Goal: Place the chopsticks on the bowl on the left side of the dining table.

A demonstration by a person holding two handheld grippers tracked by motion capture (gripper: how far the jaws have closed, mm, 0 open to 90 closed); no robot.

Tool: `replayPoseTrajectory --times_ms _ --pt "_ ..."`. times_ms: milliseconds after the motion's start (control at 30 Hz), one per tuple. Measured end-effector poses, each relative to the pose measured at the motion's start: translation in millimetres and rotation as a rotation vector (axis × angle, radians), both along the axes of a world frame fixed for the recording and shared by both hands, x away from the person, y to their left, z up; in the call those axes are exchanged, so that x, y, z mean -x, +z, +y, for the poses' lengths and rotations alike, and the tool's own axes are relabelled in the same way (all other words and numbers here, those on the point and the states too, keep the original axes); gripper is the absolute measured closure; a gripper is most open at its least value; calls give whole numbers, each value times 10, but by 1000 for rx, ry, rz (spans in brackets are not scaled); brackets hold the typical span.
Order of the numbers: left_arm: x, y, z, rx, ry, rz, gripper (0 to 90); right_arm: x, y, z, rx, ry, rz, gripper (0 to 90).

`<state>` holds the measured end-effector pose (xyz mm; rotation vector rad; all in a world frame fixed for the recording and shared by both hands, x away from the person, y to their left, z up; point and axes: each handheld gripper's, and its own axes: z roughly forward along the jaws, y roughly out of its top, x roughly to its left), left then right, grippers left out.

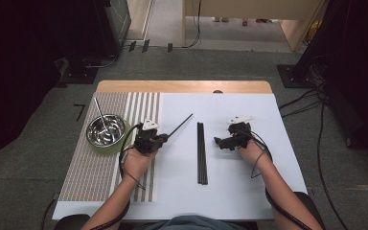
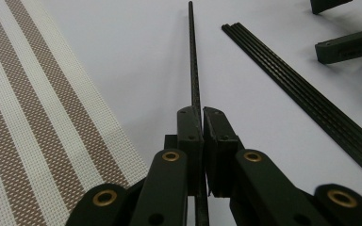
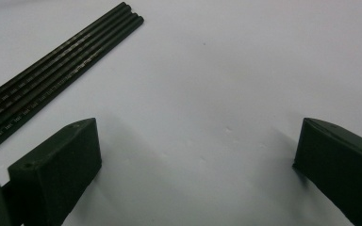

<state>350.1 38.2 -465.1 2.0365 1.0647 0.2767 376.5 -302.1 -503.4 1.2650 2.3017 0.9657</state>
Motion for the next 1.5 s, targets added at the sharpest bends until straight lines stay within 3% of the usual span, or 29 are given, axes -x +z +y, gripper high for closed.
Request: replayPoseTrajectory --times_ms 400,633,1500 --pt "-50 113 93 8 -8 -9 876 -2 -1 0 0 1 -2 7" --pt "-84 173 185 25 -10 5 876 -3 -1 -1 1 2 -2 7" --pt "-124 369 446 23 -26 -2 876 -3 -1 1 -1 1 -3 7"
